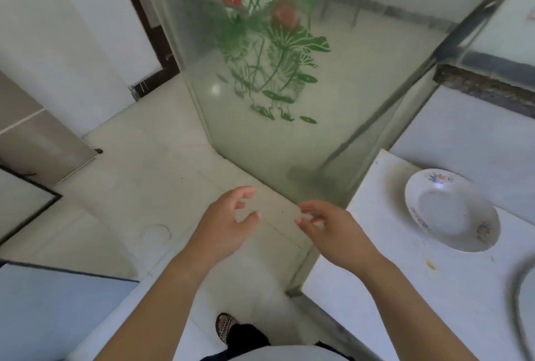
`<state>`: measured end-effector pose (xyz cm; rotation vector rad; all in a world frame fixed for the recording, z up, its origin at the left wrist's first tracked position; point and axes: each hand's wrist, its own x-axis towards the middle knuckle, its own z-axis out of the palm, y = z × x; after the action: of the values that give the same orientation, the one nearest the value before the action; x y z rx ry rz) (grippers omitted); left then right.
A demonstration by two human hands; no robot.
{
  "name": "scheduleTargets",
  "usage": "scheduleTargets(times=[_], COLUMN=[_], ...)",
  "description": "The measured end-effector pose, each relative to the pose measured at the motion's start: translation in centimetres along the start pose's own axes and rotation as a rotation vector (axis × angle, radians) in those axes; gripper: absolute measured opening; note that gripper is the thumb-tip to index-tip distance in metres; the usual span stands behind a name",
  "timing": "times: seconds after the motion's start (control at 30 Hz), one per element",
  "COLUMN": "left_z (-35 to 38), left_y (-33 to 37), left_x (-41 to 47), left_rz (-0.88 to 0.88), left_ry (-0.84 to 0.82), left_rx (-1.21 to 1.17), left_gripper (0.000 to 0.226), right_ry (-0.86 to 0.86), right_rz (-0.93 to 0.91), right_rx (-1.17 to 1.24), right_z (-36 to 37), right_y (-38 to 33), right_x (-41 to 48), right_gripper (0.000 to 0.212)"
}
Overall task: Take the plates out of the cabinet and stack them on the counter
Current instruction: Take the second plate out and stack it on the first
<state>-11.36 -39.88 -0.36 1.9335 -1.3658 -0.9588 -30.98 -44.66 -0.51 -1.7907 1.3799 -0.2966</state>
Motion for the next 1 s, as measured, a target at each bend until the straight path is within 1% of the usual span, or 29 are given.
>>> scheduleTargets(times=[0.17,0.27,0.37,0.47,0.57,0.73,0.87,1.0], left_z=[-9.3,-14.2,-18.1,-20.6,-22.2,-25.1,-28.5,-33.1], left_y=[-5.8,-9.4,-12.8,-15.4,-17.5,-20.8,-23.0,-23.6], left_x=[-0.8,-2.3,-4.2,-5.4,-5.6,-3.3,1.3,7.7], left_rz=[-0.058,-0.104,-0.177,-0.250,-0.303,-0.380,-0.430,-0.450], left_ry=[0.182,0.329,0.440,0.519,0.573,0.601,0.660,0.698], left_rx=[-0.008,-0.037,-0.045,-0.065,-0.077,-0.067,-0.069,-0.047], left_gripper=[0.042,0.040,0.037,0.035,0.033,0.034,0.034,0.037], right_ry=[-0.103,-0.232,-0.344,-0.416,-0.486,-0.555,-0.592,-0.602], right_rz=[-0.207,-0.320,-0.392,-0.441,-0.472,-0.494,-0.510,-0.621], right_rx=[-0.099,-0.166,-0.198,-0.210,-0.218,-0.217,-0.224,-0.325], right_z=[6.6,10.4,13.6,16.1,18.3,21.0,23.2,25.0], right_y=[-8.0,-12.1,-15.5,-18.5,-21.0,-24.4,-27.5,-32.4], right_x=[4.4,6.7,8.5,10.1,12.2,17.3,23.6,30.7], right_gripper=[0.038,0.038,0.036,0.037,0.036,0.033,0.033,0.037])
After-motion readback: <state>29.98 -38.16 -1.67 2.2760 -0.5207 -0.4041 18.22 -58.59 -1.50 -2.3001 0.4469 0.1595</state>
